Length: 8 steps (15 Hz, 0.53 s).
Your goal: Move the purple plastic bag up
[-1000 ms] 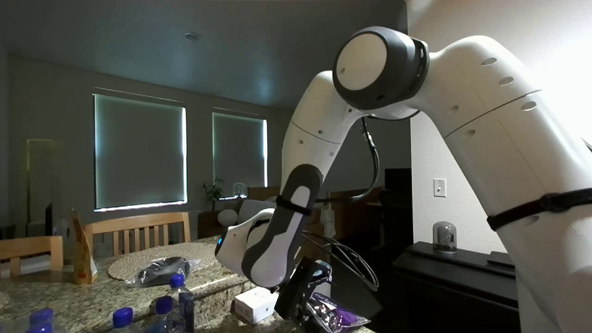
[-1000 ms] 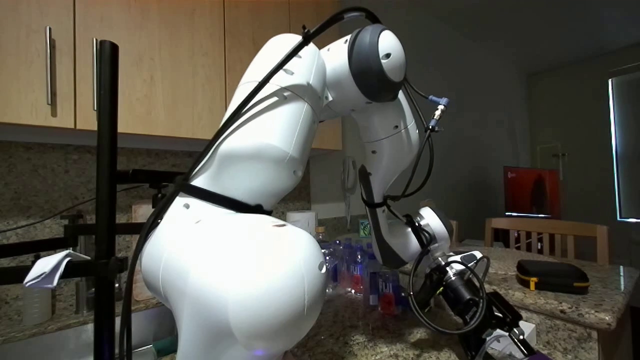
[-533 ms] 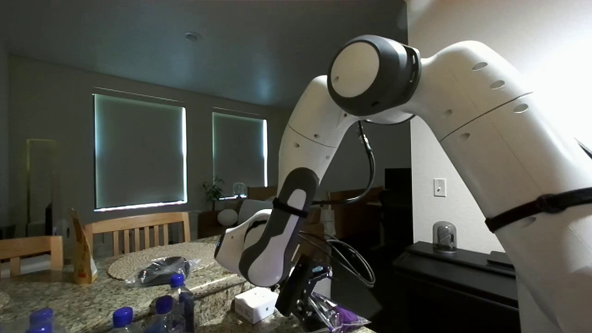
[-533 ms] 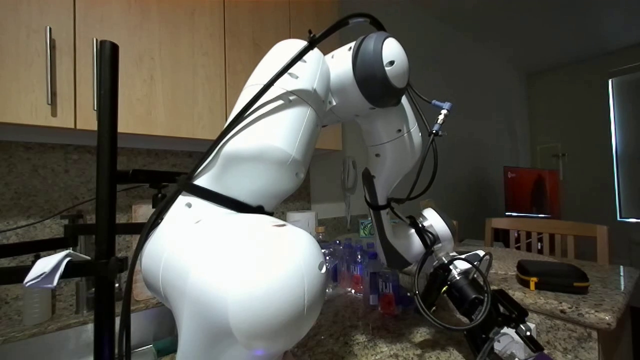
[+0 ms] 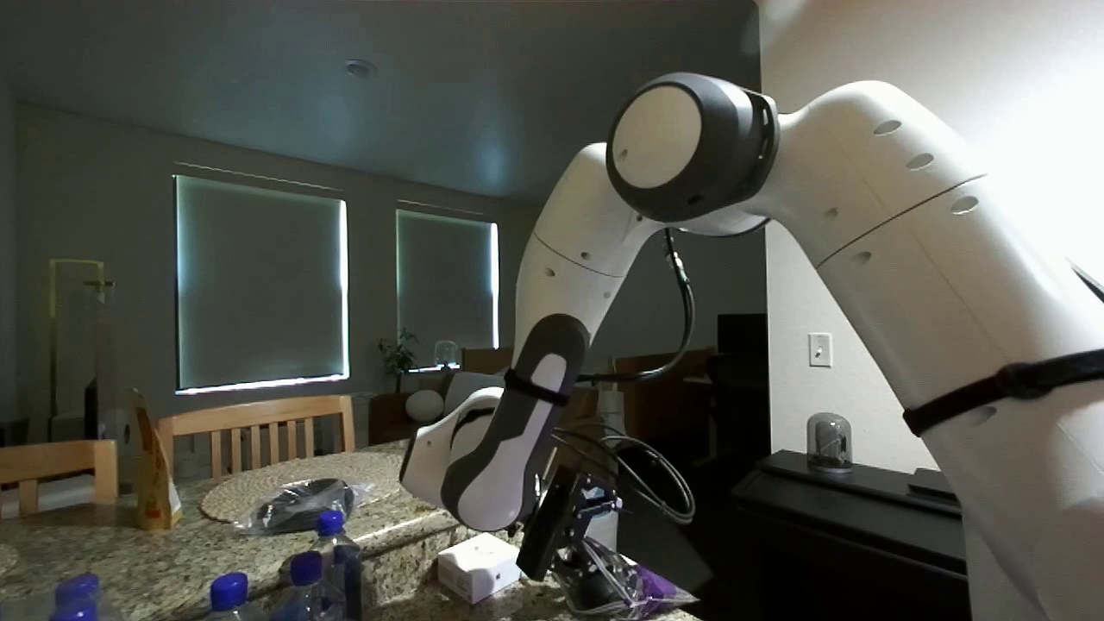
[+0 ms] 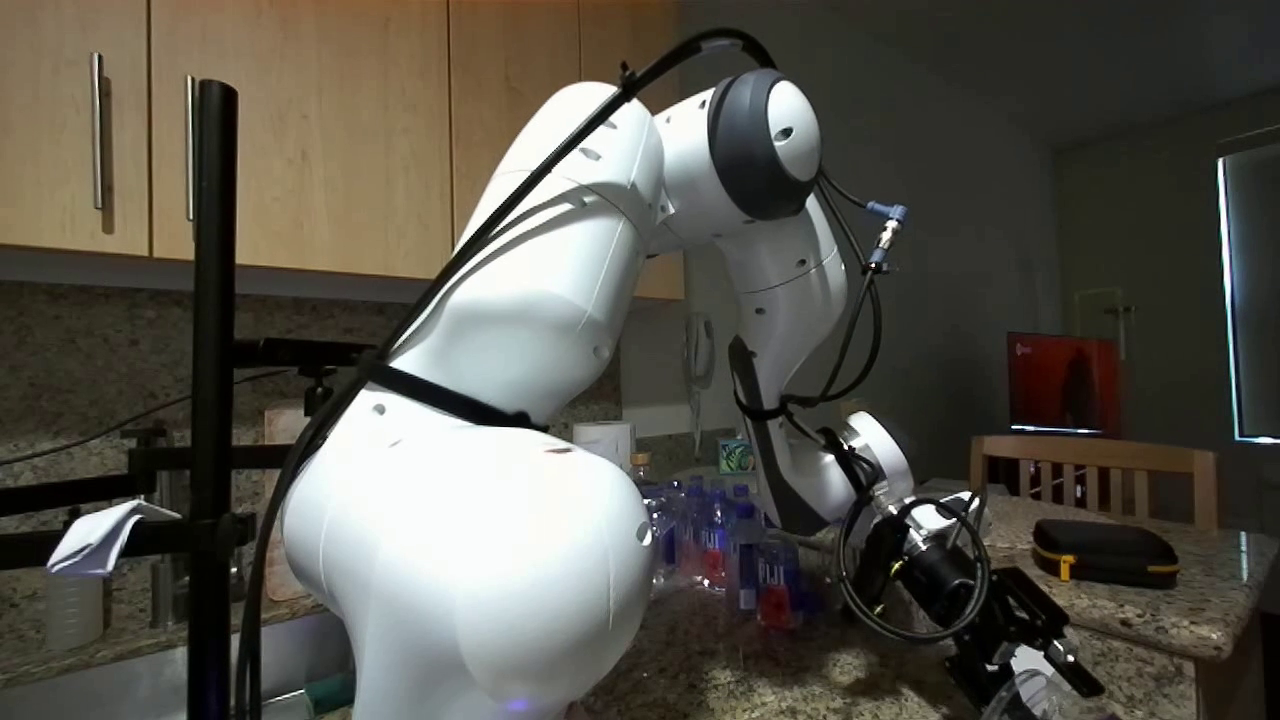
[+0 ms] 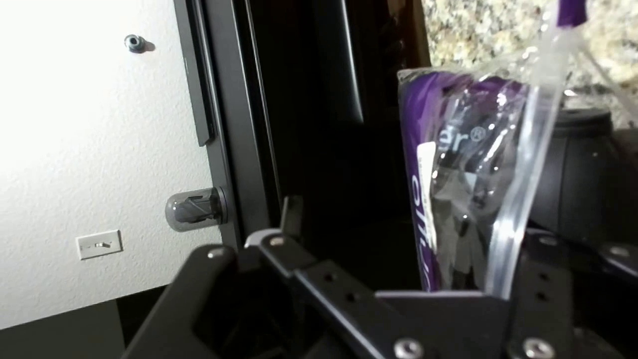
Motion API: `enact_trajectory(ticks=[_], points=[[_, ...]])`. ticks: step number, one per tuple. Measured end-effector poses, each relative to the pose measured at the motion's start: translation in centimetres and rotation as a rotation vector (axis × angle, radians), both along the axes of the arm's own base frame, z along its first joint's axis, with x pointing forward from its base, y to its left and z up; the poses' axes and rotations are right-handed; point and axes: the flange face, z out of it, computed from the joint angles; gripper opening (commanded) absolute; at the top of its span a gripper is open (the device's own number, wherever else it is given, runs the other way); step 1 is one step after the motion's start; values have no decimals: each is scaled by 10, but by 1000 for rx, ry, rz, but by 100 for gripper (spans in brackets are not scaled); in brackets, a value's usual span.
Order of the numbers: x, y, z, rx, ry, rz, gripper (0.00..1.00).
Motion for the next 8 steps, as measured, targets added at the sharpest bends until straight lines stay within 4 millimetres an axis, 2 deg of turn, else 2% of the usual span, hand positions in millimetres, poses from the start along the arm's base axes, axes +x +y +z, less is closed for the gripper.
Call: enact_trajectory(ticks=[6,8], points=[[-4,-2,-12,5,62,14,15],[-5,-2,-14,9,74,19,8]])
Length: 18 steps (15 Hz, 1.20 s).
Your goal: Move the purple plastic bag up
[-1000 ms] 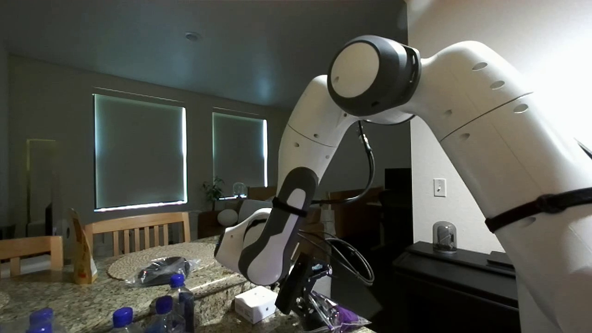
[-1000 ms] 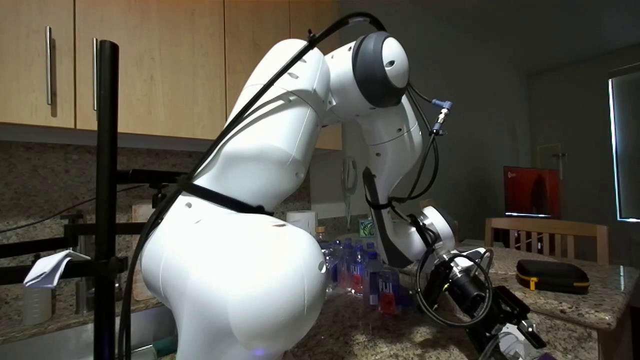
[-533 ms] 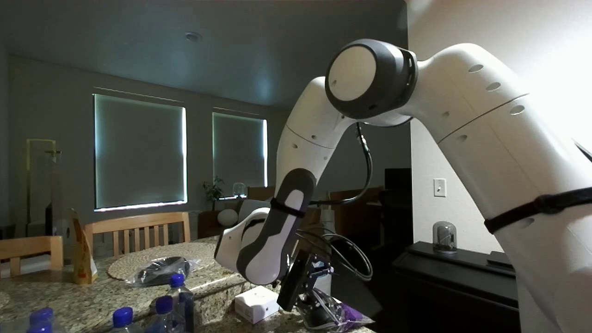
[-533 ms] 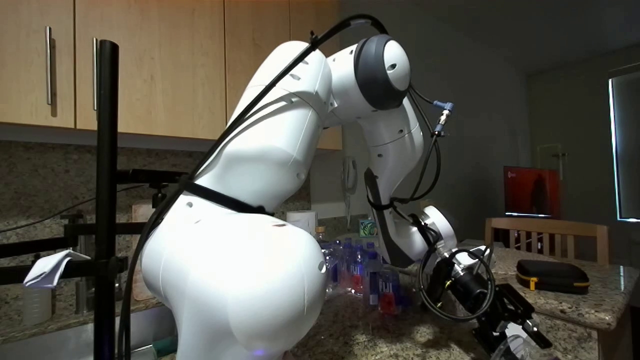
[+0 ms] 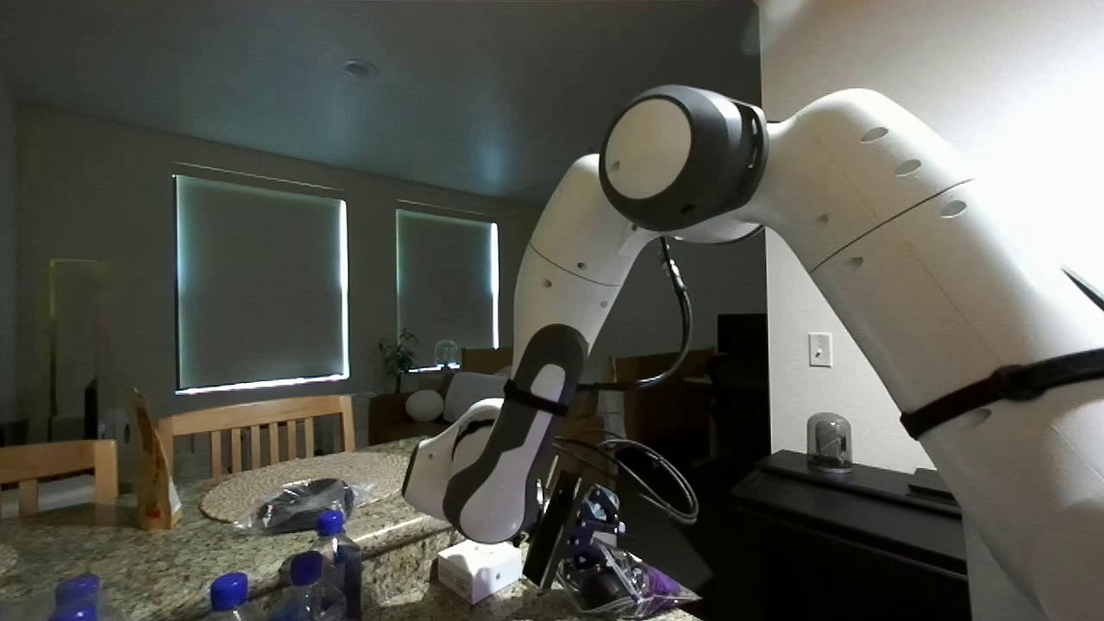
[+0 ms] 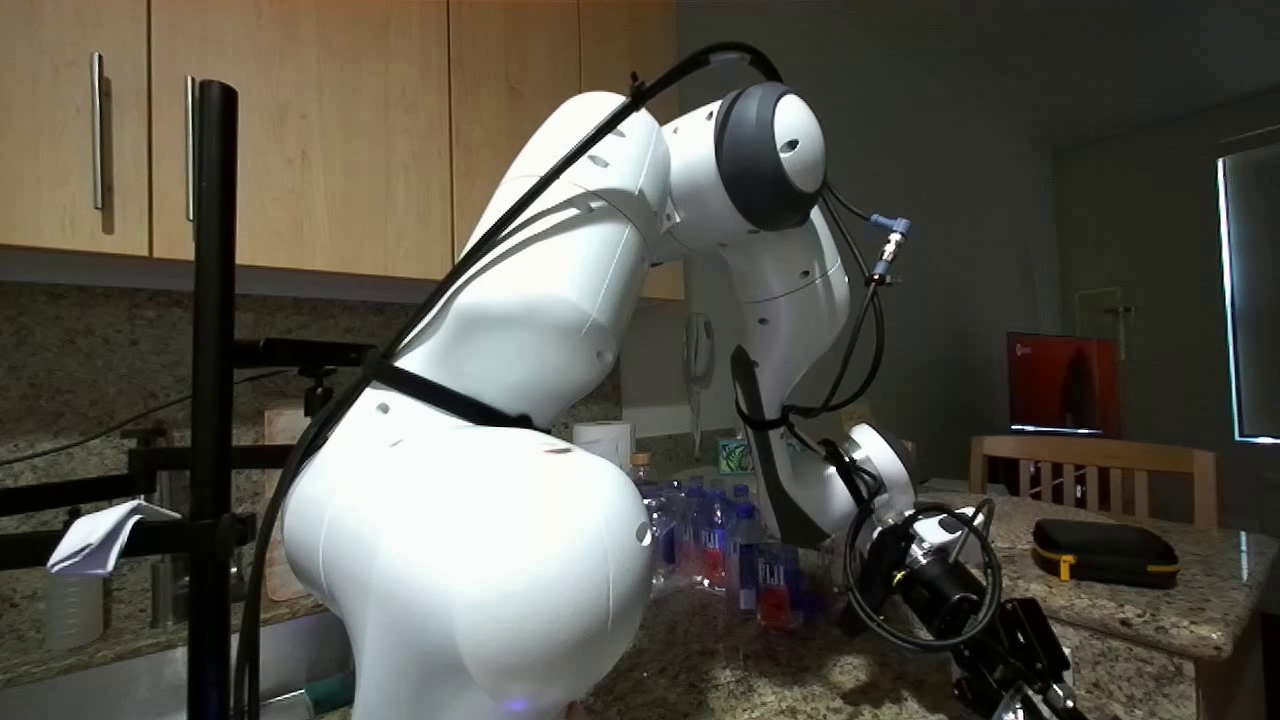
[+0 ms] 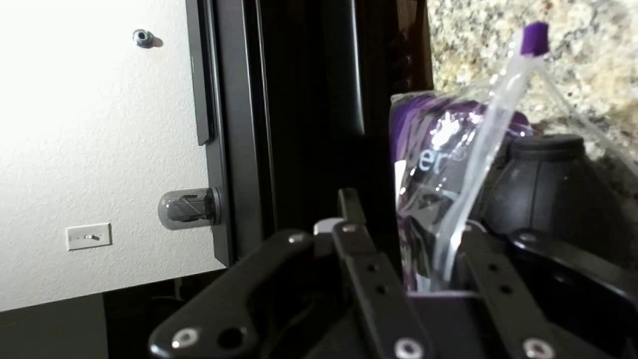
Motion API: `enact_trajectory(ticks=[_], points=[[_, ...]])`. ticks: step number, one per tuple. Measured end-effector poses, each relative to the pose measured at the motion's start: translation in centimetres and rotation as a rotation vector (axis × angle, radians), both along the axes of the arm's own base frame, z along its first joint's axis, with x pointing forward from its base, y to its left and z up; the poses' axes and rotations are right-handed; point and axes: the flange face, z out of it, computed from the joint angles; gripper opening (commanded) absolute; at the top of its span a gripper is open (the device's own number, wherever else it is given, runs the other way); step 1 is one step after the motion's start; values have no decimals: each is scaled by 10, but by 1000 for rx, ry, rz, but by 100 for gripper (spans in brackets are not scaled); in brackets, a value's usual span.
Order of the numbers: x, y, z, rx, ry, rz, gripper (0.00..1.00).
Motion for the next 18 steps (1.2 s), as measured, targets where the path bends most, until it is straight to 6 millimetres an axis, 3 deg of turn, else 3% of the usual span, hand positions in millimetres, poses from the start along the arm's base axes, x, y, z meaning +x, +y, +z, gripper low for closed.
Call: enact_trajectory(ticks=[3,10,13,18], points=[[0,0,0,6,14,8,3],[3,3,1,15,28,24,8],[12,9,12,-16,16,51,7],[28,36,39,-124,5,139,8]])
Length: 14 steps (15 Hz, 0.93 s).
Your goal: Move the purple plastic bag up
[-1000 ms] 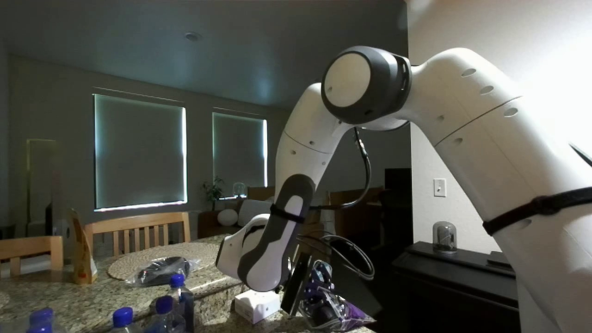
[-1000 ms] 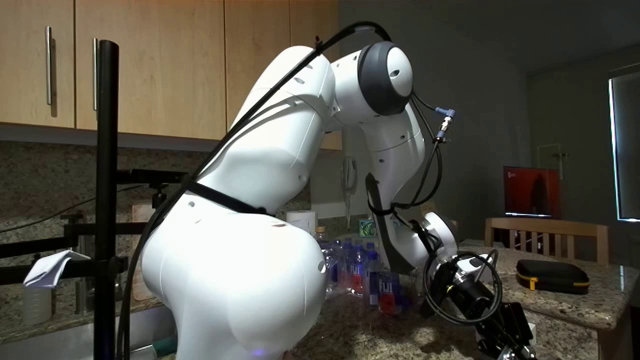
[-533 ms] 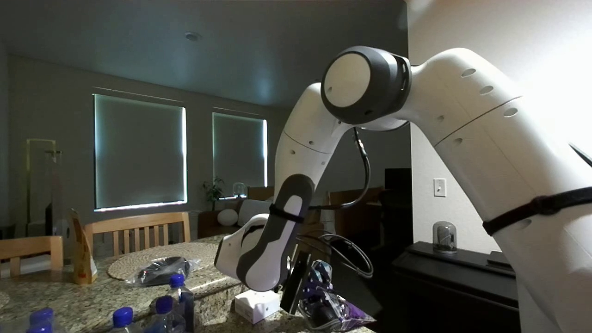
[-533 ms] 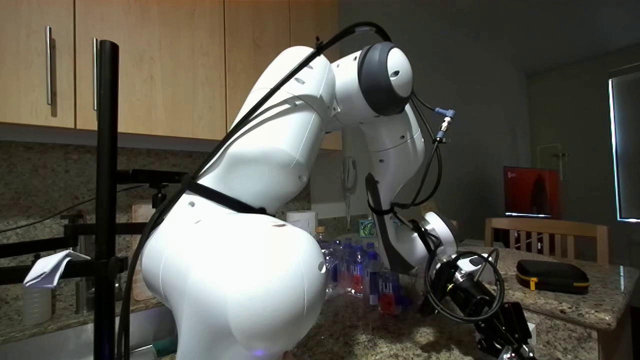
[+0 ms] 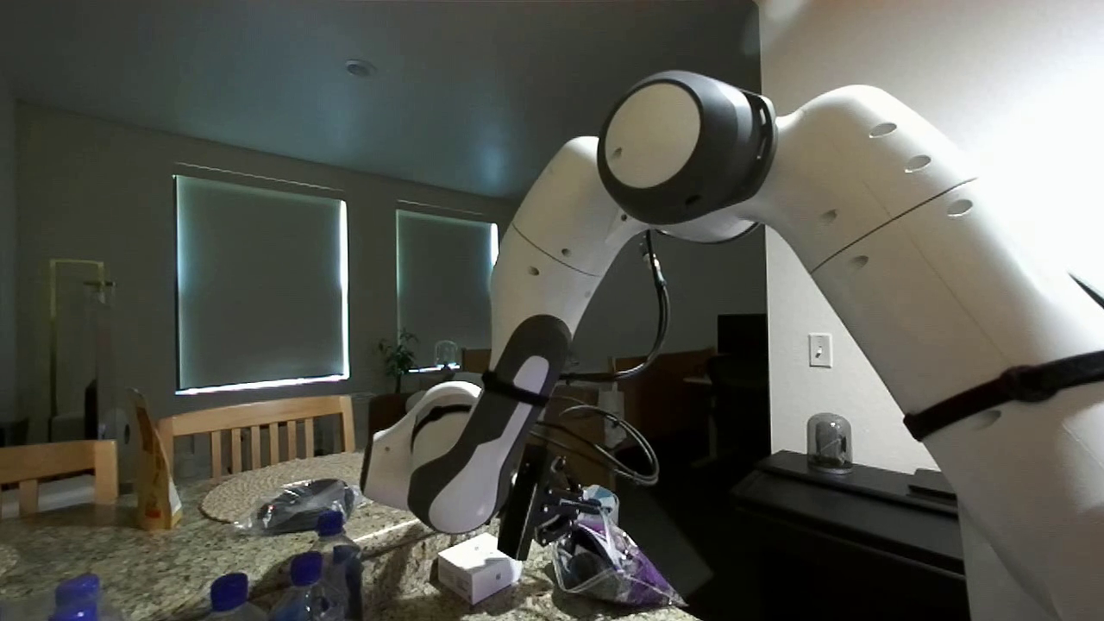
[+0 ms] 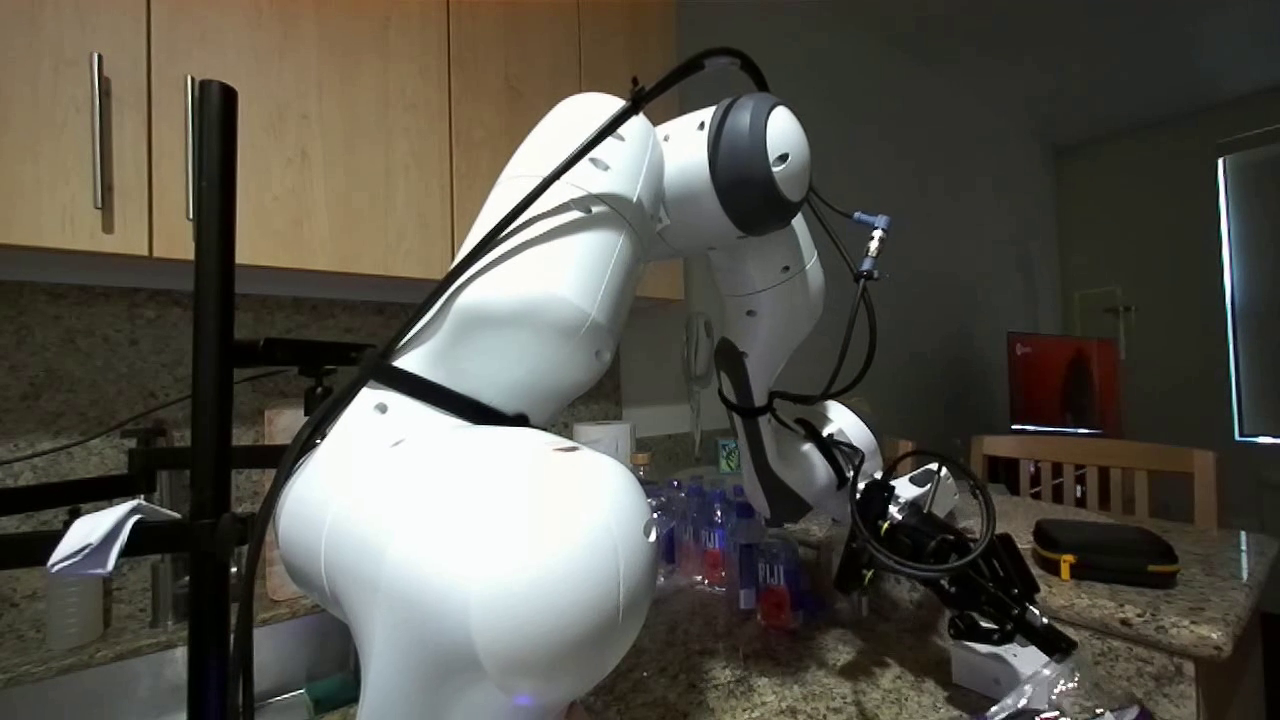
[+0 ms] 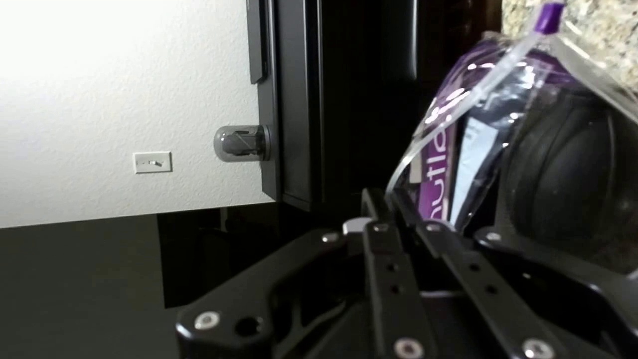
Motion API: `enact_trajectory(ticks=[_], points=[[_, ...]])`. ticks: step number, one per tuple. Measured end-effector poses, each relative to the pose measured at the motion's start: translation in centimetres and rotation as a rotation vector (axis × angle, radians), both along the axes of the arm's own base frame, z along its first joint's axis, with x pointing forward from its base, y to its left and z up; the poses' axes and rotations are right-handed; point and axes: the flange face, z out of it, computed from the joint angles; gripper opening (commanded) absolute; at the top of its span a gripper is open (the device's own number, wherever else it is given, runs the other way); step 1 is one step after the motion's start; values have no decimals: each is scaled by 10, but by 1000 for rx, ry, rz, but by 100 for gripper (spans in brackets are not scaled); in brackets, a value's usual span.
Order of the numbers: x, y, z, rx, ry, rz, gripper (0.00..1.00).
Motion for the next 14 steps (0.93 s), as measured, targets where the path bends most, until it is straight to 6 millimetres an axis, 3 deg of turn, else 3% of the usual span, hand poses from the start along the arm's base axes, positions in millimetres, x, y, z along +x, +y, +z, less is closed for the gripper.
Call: enact_trajectory(ticks=[9,10,12,14], points=[[7,24,17,-84,-6,71,5],[8,26,17,-82,-6,73,30],[9,26,18,-76,-10,74,32],[12,21,18,-32,-5,61,45]])
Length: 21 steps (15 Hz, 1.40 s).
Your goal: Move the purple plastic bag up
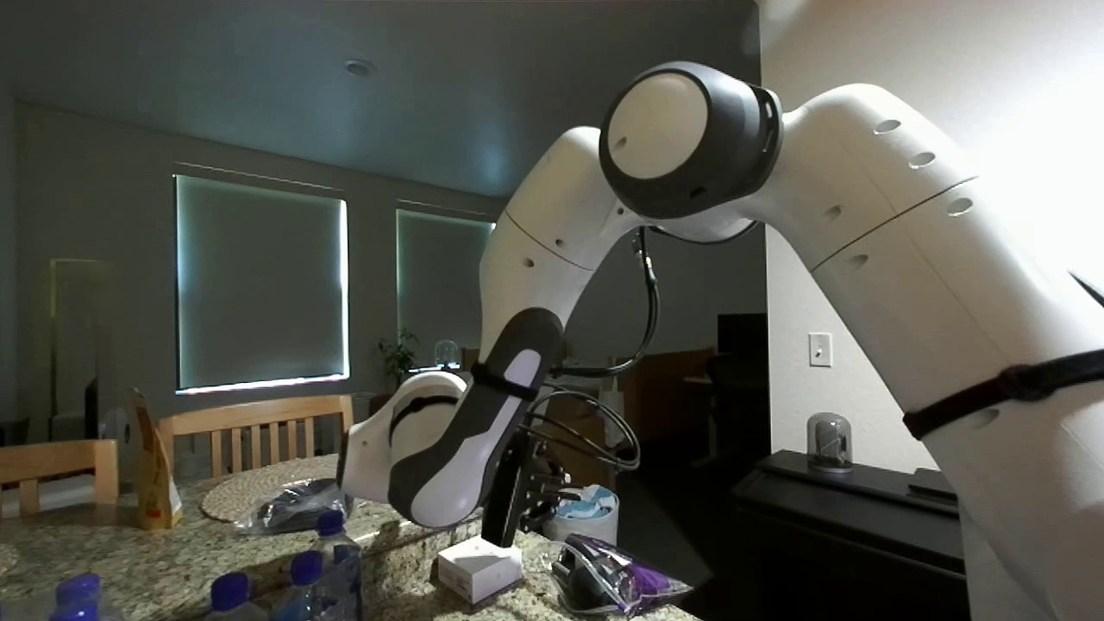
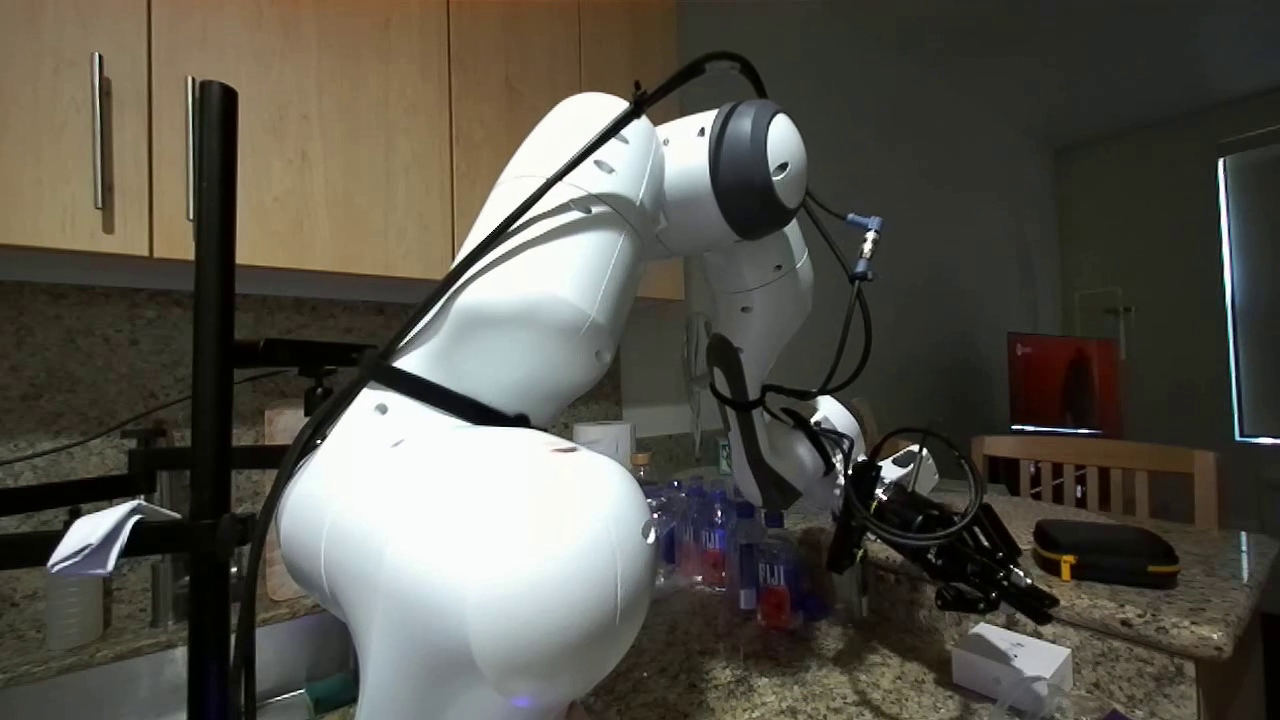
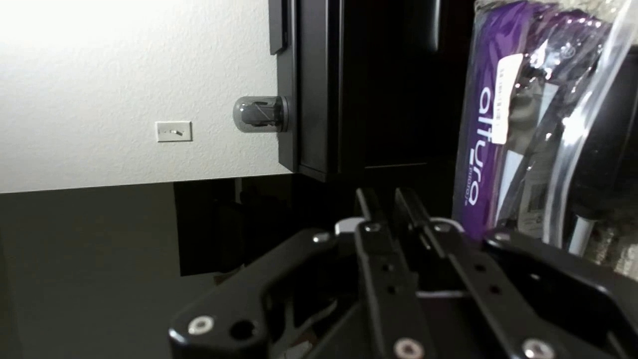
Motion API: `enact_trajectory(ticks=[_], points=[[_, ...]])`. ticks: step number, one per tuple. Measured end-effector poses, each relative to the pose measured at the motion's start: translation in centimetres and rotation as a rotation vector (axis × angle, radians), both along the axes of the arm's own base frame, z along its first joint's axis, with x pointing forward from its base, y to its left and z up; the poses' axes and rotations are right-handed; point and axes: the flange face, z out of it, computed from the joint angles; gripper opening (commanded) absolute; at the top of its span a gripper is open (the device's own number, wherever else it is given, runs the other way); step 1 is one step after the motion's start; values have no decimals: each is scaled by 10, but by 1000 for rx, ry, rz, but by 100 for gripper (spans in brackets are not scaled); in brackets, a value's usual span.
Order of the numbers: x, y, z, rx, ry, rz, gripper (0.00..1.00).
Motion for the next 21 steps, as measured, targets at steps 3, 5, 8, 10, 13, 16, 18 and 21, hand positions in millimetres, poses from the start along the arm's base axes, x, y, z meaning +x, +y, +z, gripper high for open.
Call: enact_trajectory(ticks=[3,5,8,10,13,16,18,21], points=[[9,-30,6,133,25,-42,65],[13,-65,10,217,41,-98,76],[11,-123,7,340,54,-211,97],[6,-157,5,419,54,-293,100],[-4,-196,-10,552,60,-410,100],[-11,-216,-32,670,63,-518,100],[-11,-226,-41,721,57,-570,100],[-9,-230,-46,793,59,-601,100]])
